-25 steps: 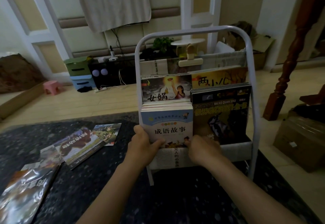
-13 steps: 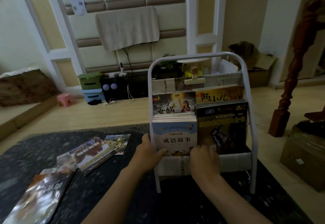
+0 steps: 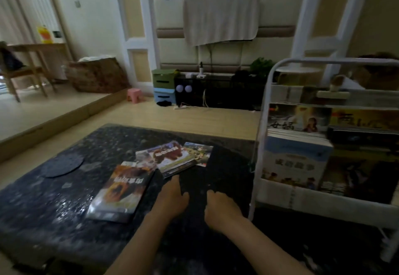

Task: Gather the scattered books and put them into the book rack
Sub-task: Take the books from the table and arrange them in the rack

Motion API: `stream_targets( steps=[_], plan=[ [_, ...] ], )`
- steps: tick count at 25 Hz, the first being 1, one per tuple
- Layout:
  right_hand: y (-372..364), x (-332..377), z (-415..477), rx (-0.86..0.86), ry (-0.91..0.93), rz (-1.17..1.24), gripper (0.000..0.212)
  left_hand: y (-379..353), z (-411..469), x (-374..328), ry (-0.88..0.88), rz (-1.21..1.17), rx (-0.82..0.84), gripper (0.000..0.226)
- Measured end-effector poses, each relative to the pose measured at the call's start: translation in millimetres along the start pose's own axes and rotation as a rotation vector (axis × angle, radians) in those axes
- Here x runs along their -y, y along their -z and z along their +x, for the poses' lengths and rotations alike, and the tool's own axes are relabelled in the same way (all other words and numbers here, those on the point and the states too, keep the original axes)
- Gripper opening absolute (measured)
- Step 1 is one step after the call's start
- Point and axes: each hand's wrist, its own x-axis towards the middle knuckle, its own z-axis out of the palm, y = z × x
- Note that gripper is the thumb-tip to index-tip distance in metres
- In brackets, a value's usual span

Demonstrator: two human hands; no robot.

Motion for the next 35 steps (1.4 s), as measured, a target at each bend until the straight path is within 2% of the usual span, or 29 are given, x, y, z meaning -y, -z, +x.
stream_targets(
  steps=[2,4,9,12,14,16,18,21,23,26,28,30,33,35],
  plan=[
    [-33,17,15,0.08,0.046,0.009,0.041,4,1,37,0.05,0.035,-0.048,0.036],
    [-62,37,30,0.135,0.106,0.002,0.039,8,1,74,0.119,0.072,-0.095,0.031],
    [-103,92,68,0.225,0.204,0.007,0.053,10,4,143,0.308,0.299,-0.301,0.056],
    [-115,125,85,0.155,0.214,0.082,0.037,5,9,170,0.384,0.277,-0.272,0.075],
    [-125,140,102,0.068,0.077,0.308,0.025,3,12,180,0.387,0.302,-0.239,0.074],
    [-132,153,121,0.098,-0.163,0.641,0.027,3,14,183,0.374,0.337,-0.227,0.064],
    [-138,163,137,0.138,-0.318,0.92,0.029,5,16,182,0.38,0.349,-0.245,0.05],
    [-130,173,145,0.133,-0.425,1.1,0.024,5,20,178,0.396,0.36,-0.222,0.043],
    [-125,174,149,0.167,-0.425,1.115,0.019,2,21,175,0.382,0.381,-0.191,0.045],
    [-128,180,148,0.262,-0.354,1.15,0.01,4,21,166,0.32,0.349,-0.225,0.034],
    [-135,180,147,0.256,-0.325,1.146,0.025,9,20,161,0.294,0.305,-0.268,0.025],
    [-134,177,146,0.193,-0.273,1.135,0.03,13,19,158,0.238,0.272,-0.29,0.024],
    [-109,166,143,0.031,-0.196,1.023,0.023,9,20,152,0.077,0.148,-0.326,0.048],
    [-77,154,142,-0.058,-0.121,0.873,0.027,7,19,146,-0.002,0.06,-0.379,0.068]
  ],
)
